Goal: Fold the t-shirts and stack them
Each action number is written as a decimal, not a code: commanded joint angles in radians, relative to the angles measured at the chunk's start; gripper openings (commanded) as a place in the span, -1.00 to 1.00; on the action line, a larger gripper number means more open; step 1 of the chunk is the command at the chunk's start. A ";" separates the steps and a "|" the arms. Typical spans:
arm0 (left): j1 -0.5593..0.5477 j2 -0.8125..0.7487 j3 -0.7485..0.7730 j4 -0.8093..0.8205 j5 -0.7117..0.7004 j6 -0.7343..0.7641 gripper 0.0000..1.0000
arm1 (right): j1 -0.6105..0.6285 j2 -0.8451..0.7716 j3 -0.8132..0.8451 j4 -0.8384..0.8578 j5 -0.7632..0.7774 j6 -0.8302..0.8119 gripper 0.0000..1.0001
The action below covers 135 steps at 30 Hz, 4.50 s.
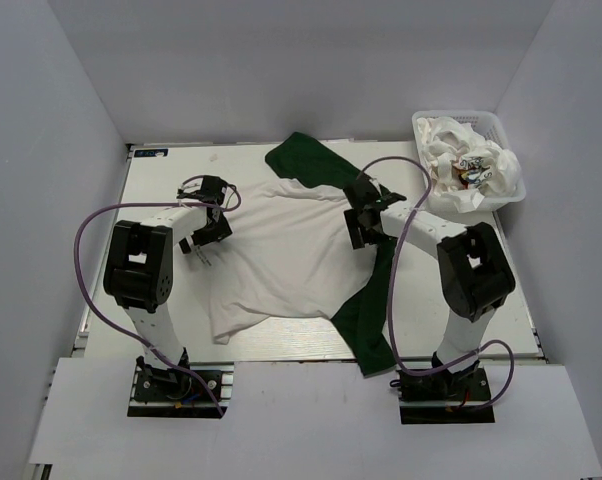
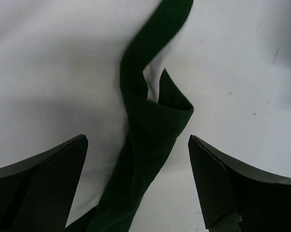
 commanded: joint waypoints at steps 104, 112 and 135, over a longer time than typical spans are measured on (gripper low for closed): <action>0.158 -0.452 -0.480 0.207 0.366 -0.095 0.35 | 0.144 -0.319 -0.447 0.192 -0.306 0.197 0.81; 0.148 -0.317 -0.415 0.253 0.302 -0.060 0.13 | 0.155 -0.292 -0.484 0.189 -0.332 0.236 0.81; 0.082 -0.521 -0.055 -0.478 0.032 -0.184 -0.95 | 0.156 -0.229 -0.547 0.221 -0.339 0.257 0.81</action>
